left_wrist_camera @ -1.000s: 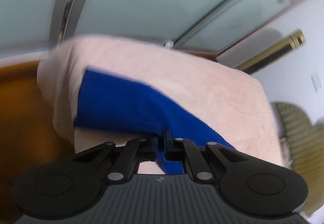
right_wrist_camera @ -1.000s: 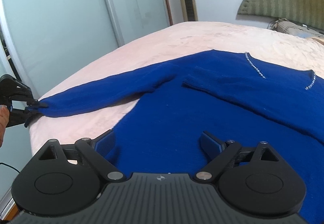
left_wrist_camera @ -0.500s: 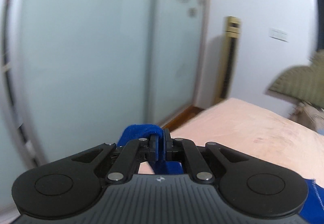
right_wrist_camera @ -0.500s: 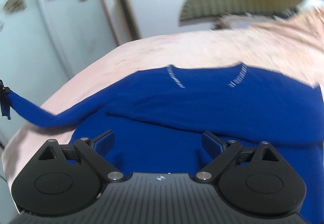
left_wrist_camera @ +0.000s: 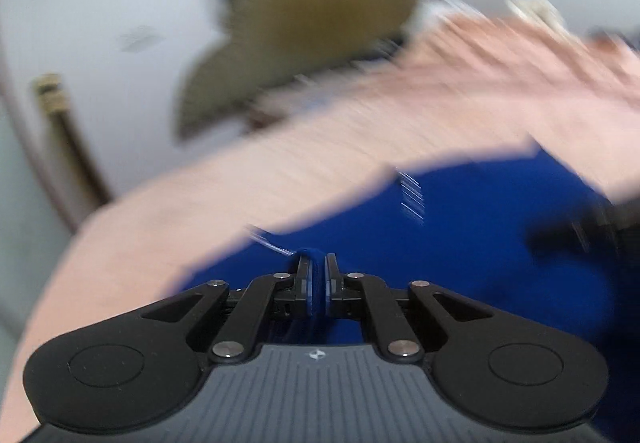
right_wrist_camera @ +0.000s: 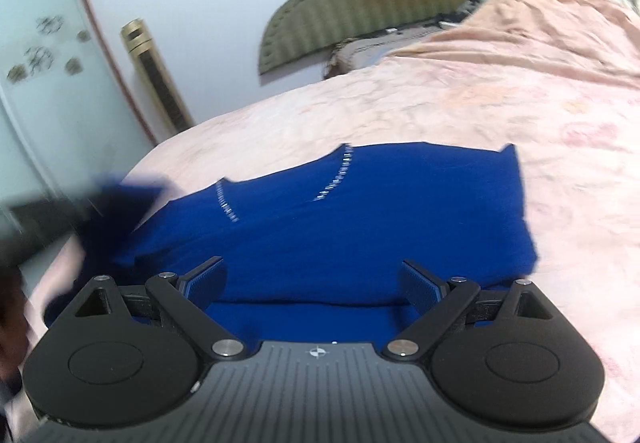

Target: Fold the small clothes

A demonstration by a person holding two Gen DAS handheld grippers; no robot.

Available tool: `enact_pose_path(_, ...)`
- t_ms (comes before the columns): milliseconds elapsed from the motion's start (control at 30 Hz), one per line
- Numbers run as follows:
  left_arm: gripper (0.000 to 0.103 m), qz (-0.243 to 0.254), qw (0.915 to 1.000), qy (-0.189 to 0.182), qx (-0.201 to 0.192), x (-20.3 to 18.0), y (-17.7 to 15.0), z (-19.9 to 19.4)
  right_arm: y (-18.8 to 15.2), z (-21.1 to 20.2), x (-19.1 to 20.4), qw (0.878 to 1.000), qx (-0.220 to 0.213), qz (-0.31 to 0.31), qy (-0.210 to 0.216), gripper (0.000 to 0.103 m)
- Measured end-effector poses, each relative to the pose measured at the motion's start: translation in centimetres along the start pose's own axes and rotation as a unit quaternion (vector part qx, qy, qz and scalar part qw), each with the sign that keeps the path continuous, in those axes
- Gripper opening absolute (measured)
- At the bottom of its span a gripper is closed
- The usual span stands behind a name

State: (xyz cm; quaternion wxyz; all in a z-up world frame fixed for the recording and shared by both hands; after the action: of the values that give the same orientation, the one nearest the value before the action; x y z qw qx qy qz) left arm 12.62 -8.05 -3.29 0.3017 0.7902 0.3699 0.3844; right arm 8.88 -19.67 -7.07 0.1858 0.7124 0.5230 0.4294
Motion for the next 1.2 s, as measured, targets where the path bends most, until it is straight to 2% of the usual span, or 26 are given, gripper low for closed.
enact_pose_path(67, 0.007, 0.04, 0.9987, -0.027, 0.017, -3.0, -1.3, 0.7, 0.5, 0.1, -0.8, 1.0, 0.003, 0.011, 0.002, 0.094)
enact_pose_path(133, 0.015, 0.065, 0.9969, -0.04, 0.021, -4.6, -2.6, 0.3, 1.0, 0.4, -1.2, 1.0, 0.009, 0.013, 0.006, 0.094)
enact_pose_path(167, 0.028, 0.074, 0.996, -0.047, 0.018, -5.2, -3.0, -0.3, 1.1, 0.6, -1.2, 1.0, 0.014, 0.013, 0.013, 0.094)
enact_pose_path(200, 0.049, 0.08, 0.9954, -0.052, 0.016, -5.1, -3.5, -1.0, 1.2, 0.9, -1.0, 0.999, 0.021, 0.013, 0.024, 0.094)
enact_pose_path(233, 0.061, 0.084, 0.995, -0.054, 0.009, -5.1, -3.8, -1.8, 1.2, 1.3, -0.7, 0.999, 0.028, 0.016, 0.04, 0.094)
enact_pose_path(267, 0.08, 0.086, 0.995, -0.049, -0.005, -5.2, -4.0, -2.7, 1.4, 2.0, -0.2, 0.997, 0.039, 0.021, 0.06, 0.094)
enact_pose_path(300, 0.086, 0.09, 0.9949, -0.042, -0.021, -5.0, -4.0, -3.5, 1.5, 2.7, 0.4, 0.995, 0.052, 0.025, 0.082, 0.093)
enact_pose_path(400, 0.086, 0.104, 0.9934, -0.028, -0.037, -4.1, -4.4, -5.4, 1.6, 5.5, 2.7, 0.987, 0.09, 0.022, 0.127, 0.089)
enact_pose_path(467, 0.086, 0.093, 0.9945, -0.024, -0.041, -2.8, -5.0, -6.4, 1.5, 7.3, 4.7, 0.986, 0.106, -0.005, 0.126, 0.088)
enact_pose_path(500, 0.086, 0.087, 0.9952, -0.019, -0.038, -2.1, -5.1, -6.6, 1.3, 7.7, 6.0, 0.987, 0.106, -0.033, 0.12, 0.088)
enact_pose_path(567, 0.086, 0.072, 0.9971, 0.002, -0.026, -0.2, -6.3, -7.1, 0.6, 7.7, 8.9, 0.982, 0.091, -0.133, 0.099, 0.087)
enact_pose_path(600, 0.086, 0.061, 0.9979, 0.016, -0.016, 0.9, -7.2, -7.1, 0.1, 7.5, 10.1, 0.976, 0.078, -0.187, 0.081, 0.087)
enact_pose_path(667, 0.086, 0.033, 0.9986, 0.04, 0.007, 3.1, -8.8, -7.0, -1.3, 7.3, 12.0, 0.954, 0.053, -0.294, 0.038, 0.088)
enact_pose_path(767, 0.086, -0.025, 0.9955, 0.081, 0.042, 6.6, -11.1, -6.6, -3.1, 7.3, 13.3, 0.924, 0.047, -0.379, 0.014, 0.088)
enact_pose_path(867, 0.086, -0.095, 0.9862, 0.121, 0.061, 9.8, -12.3, -6.3, -4.0, 7.6, 13.7, 0.914, 0.062, -0.4, 0.018, 0.088)
enact_pose_path(933, 0.086, -0.132, 0.9823, 0.117, 0.063, 11.2, -12.2, -5.6, -4.2, 7.8, 14.2, 0.909, 0.061, -0.412, 0.016, 0.088)
enact_pose_path(1000, 0.086, -0.142, 0.9801, 0.116, 0.076, 11.4, -12.6, -4.8, -4.4, 8.3, 14.5, 0.905, 0.056, -0.422, 0.001, 0.088)
enact_pose_path(1067, 0.086, -0.126, 0.9794, 0.127, 0.094, 10.4, -13.2, -4.9, -4.7, 8.9, 14.6, 0.903, 0.054, -0.426, -0.016, 0.088)
enact_pose_path(1133, 0.086, -0.112, 0.9808, 0.123, 0.101, 9.6, -13.4, -4.7, -4.7, 9.4, 14.2, 0.91, 0.05, -0.41, -0.035, 0.088)
enact_pose_path(1200, 0.086, -0.108, 0.982, 0.117, 0.101, 9.2, -13.6, -4.7, -3.7, 9.1, 13.1, 0.926, 0.029, -0.37, -0.062, 0.088)
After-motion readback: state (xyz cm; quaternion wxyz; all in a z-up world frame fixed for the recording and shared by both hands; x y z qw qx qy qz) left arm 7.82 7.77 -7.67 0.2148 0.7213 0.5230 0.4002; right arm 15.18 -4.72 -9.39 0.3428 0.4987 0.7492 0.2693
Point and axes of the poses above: each gripper's, at about its wrist camera, not at the fingertips, and z roughly the way its jaws point, x to its left, y to its top, the point moved 7 cm from there along z, roughly the way its jaws point, and after that the axes turned 5 degrees about z, right-handed, at the moved point
